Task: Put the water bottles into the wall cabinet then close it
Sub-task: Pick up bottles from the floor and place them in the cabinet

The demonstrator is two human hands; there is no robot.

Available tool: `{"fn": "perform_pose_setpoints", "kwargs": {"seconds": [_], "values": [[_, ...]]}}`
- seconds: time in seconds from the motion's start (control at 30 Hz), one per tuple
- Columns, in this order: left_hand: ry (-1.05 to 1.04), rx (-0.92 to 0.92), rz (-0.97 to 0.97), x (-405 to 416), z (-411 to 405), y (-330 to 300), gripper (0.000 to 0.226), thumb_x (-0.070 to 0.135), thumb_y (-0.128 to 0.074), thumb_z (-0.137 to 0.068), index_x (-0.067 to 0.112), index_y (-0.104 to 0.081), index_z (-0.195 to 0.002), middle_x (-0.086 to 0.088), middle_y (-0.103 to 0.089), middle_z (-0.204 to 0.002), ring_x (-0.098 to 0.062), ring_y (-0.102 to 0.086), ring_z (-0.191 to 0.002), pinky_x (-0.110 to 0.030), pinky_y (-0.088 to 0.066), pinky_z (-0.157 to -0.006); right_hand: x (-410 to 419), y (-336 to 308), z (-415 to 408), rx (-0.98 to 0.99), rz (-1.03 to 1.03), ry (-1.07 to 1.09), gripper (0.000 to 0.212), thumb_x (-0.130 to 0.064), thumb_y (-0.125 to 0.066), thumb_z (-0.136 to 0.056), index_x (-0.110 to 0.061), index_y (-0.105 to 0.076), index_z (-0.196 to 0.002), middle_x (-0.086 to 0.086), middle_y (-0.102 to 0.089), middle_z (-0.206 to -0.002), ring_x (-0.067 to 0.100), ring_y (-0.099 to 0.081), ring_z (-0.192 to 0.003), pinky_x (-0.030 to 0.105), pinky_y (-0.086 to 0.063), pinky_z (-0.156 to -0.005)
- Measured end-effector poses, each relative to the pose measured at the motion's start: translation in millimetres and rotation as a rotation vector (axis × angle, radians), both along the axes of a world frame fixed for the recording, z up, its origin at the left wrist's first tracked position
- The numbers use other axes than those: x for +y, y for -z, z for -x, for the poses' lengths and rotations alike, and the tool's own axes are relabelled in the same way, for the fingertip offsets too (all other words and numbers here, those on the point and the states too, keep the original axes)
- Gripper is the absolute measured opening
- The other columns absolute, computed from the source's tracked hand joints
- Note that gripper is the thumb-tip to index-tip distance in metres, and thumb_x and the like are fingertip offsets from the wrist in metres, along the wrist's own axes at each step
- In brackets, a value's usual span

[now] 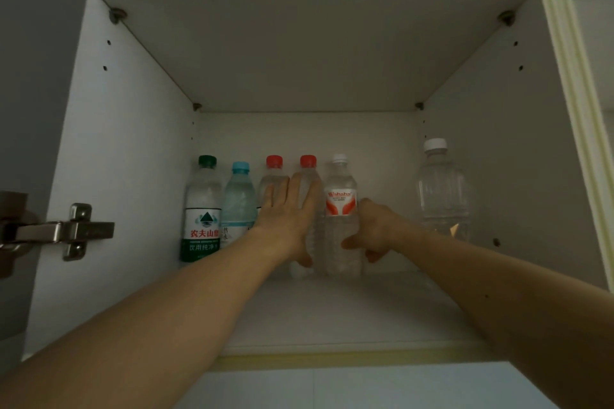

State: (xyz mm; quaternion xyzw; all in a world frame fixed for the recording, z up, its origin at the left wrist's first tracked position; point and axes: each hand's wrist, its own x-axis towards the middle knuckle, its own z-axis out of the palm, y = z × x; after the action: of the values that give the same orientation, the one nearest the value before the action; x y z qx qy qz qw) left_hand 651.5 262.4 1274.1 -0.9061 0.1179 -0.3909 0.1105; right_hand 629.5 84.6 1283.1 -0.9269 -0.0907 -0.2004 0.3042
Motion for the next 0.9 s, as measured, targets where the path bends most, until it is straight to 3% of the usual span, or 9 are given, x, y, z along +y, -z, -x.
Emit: {"fn": "perform_pose_setpoints", "kwargs": {"seconds": [0.13, 0.23, 0.3, 0.37, 0.47, 0.57, 0.63, 0.73, 0.9], "values": [[0.021, -0.014, -0.003, 1, 5, 1, 0.143, 0.064, -0.084, -0.065, 0.024, 0.019, -0.157, -0.015, 0.02, -0.165, -0.042, 0.014, -0.153, -0.058, 0.001, -0.124, 1, -9, 33, -0.396, 0.167, 0.128, 0.014, -0.025, -0.067, -0.095, -0.011, -0.067, -0.1, 0.009, -0.07, -0.092, 0.029, -0.072, -0.078, 0.042, -0.063, -0.069], [0.053, -0.047, 0.015, -7, 8, 2, 0.137, 0.065, -0.081, -0.069, 0.027, 0.016, -0.158, -0.014, 0.017, -0.166, -0.04, 0.014, -0.154, -0.062, 0.002, -0.122, -8, -11, 67, -0.901, 0.202, 0.234, 0.015, -0.024, -0.06, -0.095, -0.013, -0.067, -0.103, 0.006, -0.069, -0.1, 0.028, -0.066, -0.087, 0.041, -0.057, -0.07], [0.067, -0.076, -0.008, -12, 8, 3, 0.131, 0.065, -0.078, -0.073, 0.031, 0.015, -0.159, -0.014, 0.018, -0.167, -0.039, 0.014, -0.154, -0.067, -0.003, -0.121, -18, -6, 87, -1.057, 0.179, 0.304, 0.034, -0.028, -0.065, -0.092, -0.015, -0.059, -0.122, 0.007, -0.058, -0.121, 0.028, -0.056, -0.106, 0.041, -0.053, -0.078], [0.067, -0.094, -0.05, -16, 7, 5, 0.124, 0.064, -0.077, -0.075, 0.034, 0.009, -0.16, -0.014, 0.019, -0.166, -0.039, 0.014, -0.154, -0.071, -0.008, -0.118, -30, 2, 97, -0.964, 0.167, 0.396, 0.064, -0.036, -0.07, -0.089, -0.015, -0.041, -0.142, 0.013, -0.041, -0.14, 0.034, -0.044, -0.123, 0.045, -0.048, -0.095], [0.058, -0.075, -0.098, -17, 3, 7, 0.116, 0.064, -0.075, -0.077, 0.039, 0.002, -0.16, -0.012, 0.024, -0.165, -0.04, 0.022, -0.152, -0.075, -0.007, -0.115, -47, 16, 97, -0.589, 0.077, 0.449, 0.104, -0.044, -0.076, -0.086, -0.022, -0.002, -0.156, 0.018, -0.021, -0.153, 0.045, -0.038, -0.131, 0.053, -0.041, -0.106], [0.039, -0.062, -0.136, -17, 0, 8, 0.114, 0.068, -0.072, -0.077, 0.041, 0.003, -0.159, -0.012, 0.026, -0.165, -0.041, 0.026, -0.151, -0.076, -0.005, -0.114, -60, 29, 89, -0.275, -0.092, 0.409, 0.119, -0.04, -0.075, -0.088, -0.018, 0.019, -0.157, 0.024, -0.026, -0.155, 0.047, -0.045, -0.131, 0.048, -0.043, -0.109], [0.03, -0.049, -0.152, -16, -1, 9, 0.115, 0.069, -0.069, -0.079, 0.041, 0.008, -0.159, -0.012, 0.027, -0.165, -0.04, 0.027, -0.15, -0.077, -0.004, -0.113, -67, 34, 81, -0.217, -0.079, 0.425, 0.115, -0.033, -0.071, -0.091, -0.014, 0.021, -0.157, 0.027, -0.037, -0.15, 0.045, -0.051, -0.128, 0.045, -0.047, -0.106], [0.016, -0.038, -0.17, -16, 1, 10, 0.114, 0.071, -0.066, -0.08, 0.041, 0.011, -0.158, -0.012, 0.025, -0.166, -0.039, 0.027, -0.151, -0.077, -0.003, -0.114, -70, 30, 71, -0.221, -0.112, 0.334, 0.11, -0.027, -0.08, -0.085, -0.01, 0.001, -0.156, 0.024, -0.052, -0.14, 0.042, -0.058, -0.121, 0.046, -0.051, -0.102], [0.003, -0.02, -0.181, -16, 3, 8, 0.111, 0.069, -0.063, -0.084, 0.041, 0.015, -0.157, -0.011, 0.025, -0.166, -0.038, 0.027, -0.151, -0.076, -0.002, -0.115, -59, 21, 44, -0.147, -0.126, 0.189, 0.11, -0.024, -0.088, -0.079, -0.01, -0.01, -0.156, 0.019, -0.044, -0.146, 0.036, -0.052, -0.13, 0.045, -0.048, -0.107]]}}
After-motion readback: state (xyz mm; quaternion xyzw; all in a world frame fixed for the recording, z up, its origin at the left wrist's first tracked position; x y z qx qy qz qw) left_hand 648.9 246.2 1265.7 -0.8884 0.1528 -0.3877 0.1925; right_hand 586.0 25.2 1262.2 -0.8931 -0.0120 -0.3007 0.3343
